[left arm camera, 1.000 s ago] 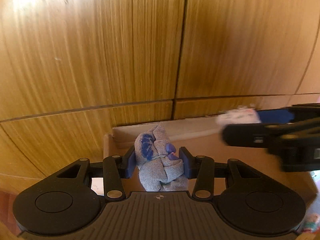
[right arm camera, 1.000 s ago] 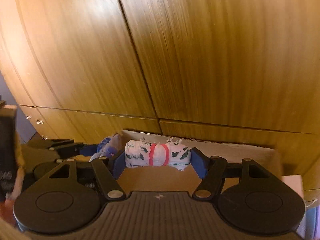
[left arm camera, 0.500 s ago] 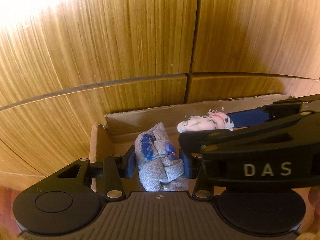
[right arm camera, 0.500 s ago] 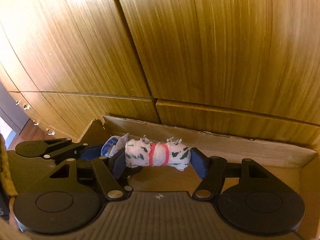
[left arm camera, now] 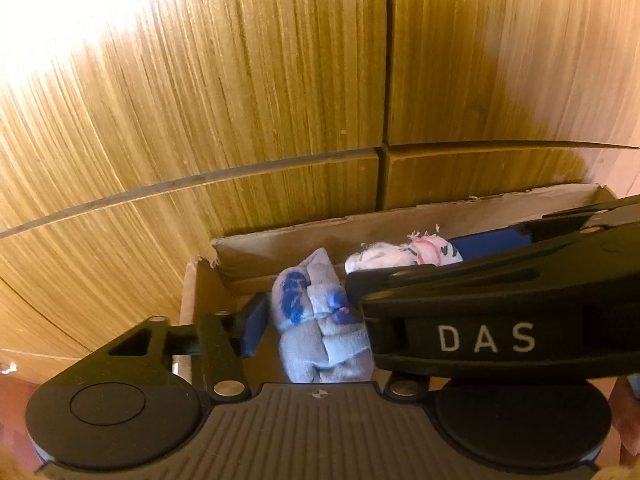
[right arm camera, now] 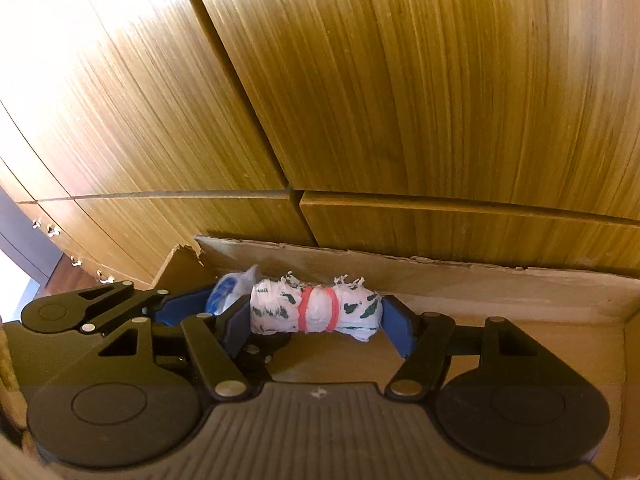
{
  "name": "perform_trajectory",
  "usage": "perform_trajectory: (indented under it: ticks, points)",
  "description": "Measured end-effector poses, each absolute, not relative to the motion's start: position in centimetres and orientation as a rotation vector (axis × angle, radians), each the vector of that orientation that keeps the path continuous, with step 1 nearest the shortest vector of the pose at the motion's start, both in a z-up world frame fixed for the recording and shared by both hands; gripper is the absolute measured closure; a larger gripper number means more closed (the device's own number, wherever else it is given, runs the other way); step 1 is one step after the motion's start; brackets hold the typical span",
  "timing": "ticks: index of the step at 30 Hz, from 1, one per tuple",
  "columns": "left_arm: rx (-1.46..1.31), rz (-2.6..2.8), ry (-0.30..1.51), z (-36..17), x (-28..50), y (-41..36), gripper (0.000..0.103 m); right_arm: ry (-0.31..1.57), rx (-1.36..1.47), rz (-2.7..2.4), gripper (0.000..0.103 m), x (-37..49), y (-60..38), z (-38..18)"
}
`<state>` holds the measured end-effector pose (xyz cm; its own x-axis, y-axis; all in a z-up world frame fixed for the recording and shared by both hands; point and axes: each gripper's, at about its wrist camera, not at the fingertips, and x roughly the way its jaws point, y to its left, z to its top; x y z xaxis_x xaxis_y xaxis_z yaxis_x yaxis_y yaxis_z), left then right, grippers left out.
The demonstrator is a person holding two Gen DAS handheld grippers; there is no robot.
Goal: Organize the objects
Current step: 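Carry both socks into the cardboard tray and open both grippers, then move both tools back over the sock pile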
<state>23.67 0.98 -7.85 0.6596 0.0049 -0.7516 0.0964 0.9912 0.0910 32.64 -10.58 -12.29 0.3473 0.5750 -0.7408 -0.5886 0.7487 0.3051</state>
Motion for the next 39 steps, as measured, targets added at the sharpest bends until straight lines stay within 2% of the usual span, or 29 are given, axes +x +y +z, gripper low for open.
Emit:
perform_trajectory:
  ticks: [10,15,21,26,32,37,39]
  points:
    - [0.118,-0.058,0.808,-6.8,21.8,1.1,0.029,0.937,0.013,0.76,0.037,32.6,-10.8,-11.5]
    - [0.109,-0.055,0.783,-5.4,20.3,1.5,0.02,0.916,0.042,0.76,0.035,32.1,-11.9,-10.2]
    - [0.096,-0.029,0.759,-3.9,17.8,2.4,0.018,0.891,0.069,0.759,0.031,31.4,-13.5,-8.7]
    - [0.064,-0.009,0.748,-1.9,20.0,3.6,0.018,0.87,0.101,0.758,0.031,29.9,-15.7,-7.1]
    - [0.026,-0.014,0.666,0.7,13.8,5.0,0.017,0.788,0.165,0.702,0.026,24.4,-21.6,-3.4]
    - [-0.002,0.005,0.605,2.4,6.2,6.3,0.013,0.679,0.163,0.644,0.014,16.5,-28.7,-1.1]
    - [-0.009,-0.003,0.598,2.1,3.9,6.3,0.013,0.658,0.169,0.601,0.013,13.2,-31.0,-1.4]
